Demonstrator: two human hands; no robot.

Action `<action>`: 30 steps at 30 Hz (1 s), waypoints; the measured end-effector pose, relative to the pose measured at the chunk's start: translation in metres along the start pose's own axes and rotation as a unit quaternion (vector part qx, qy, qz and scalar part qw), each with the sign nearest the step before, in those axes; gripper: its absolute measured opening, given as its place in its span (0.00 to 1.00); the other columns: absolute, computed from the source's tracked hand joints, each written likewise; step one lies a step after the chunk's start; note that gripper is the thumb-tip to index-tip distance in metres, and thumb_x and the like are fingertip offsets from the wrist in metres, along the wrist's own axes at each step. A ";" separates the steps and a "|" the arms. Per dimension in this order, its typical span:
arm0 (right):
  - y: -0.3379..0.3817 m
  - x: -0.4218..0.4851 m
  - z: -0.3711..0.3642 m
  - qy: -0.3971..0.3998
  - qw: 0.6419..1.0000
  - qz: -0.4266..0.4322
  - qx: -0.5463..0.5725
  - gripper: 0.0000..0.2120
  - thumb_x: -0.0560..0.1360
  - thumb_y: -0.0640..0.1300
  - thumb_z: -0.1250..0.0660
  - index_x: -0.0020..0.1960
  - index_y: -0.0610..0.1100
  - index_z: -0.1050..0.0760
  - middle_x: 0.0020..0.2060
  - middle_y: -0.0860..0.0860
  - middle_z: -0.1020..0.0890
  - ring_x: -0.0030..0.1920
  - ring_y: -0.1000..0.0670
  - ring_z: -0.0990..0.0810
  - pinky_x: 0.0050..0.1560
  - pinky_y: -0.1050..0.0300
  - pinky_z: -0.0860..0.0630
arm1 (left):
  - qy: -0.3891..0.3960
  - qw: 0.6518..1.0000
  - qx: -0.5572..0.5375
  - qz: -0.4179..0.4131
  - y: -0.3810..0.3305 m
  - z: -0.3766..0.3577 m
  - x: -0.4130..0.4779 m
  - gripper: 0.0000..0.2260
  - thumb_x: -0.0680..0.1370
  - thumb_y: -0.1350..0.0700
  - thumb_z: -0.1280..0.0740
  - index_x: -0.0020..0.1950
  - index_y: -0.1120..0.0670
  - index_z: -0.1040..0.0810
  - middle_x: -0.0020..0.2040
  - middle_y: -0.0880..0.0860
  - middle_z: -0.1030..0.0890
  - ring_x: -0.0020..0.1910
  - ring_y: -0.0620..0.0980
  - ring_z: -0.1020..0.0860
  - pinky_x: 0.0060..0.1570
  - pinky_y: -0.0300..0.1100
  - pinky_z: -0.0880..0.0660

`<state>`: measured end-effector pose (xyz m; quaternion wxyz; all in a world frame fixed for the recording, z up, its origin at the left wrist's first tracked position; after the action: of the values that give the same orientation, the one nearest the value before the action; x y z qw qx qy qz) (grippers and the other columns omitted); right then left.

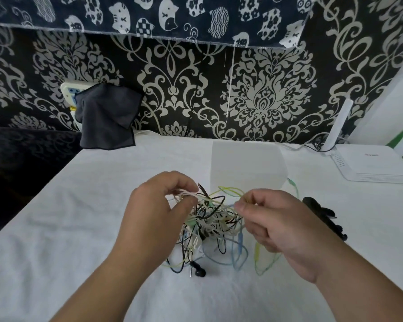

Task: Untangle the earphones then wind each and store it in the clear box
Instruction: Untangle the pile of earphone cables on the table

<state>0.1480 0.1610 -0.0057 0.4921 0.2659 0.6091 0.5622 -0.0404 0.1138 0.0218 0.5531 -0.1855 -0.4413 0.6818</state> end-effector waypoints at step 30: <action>0.016 -0.004 -0.015 0.038 0.987 0.084 0.134 0.11 0.79 0.44 0.37 0.51 0.50 0.15 0.24 0.54 0.40 0.25 0.54 0.46 0.25 0.63 0.48 | 0.141 0.990 -0.029 0.001 0.005 -0.014 0.000 0.11 0.73 0.58 0.26 0.48 0.42 0.17 0.47 0.39 0.16 0.48 0.38 0.18 0.50 0.40 0.21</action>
<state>0.1319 0.1548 0.0092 0.3797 0.3579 0.6727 0.5246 -0.0333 0.1194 0.0100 0.6038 -0.2963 -0.3779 0.6362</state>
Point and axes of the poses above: each hand's wrist, its own x-axis towards the middle knuckle, its own z-axis out of the back of the hand, y = z × x, the point moved 6 cm from there along x, towards the middle knuckle
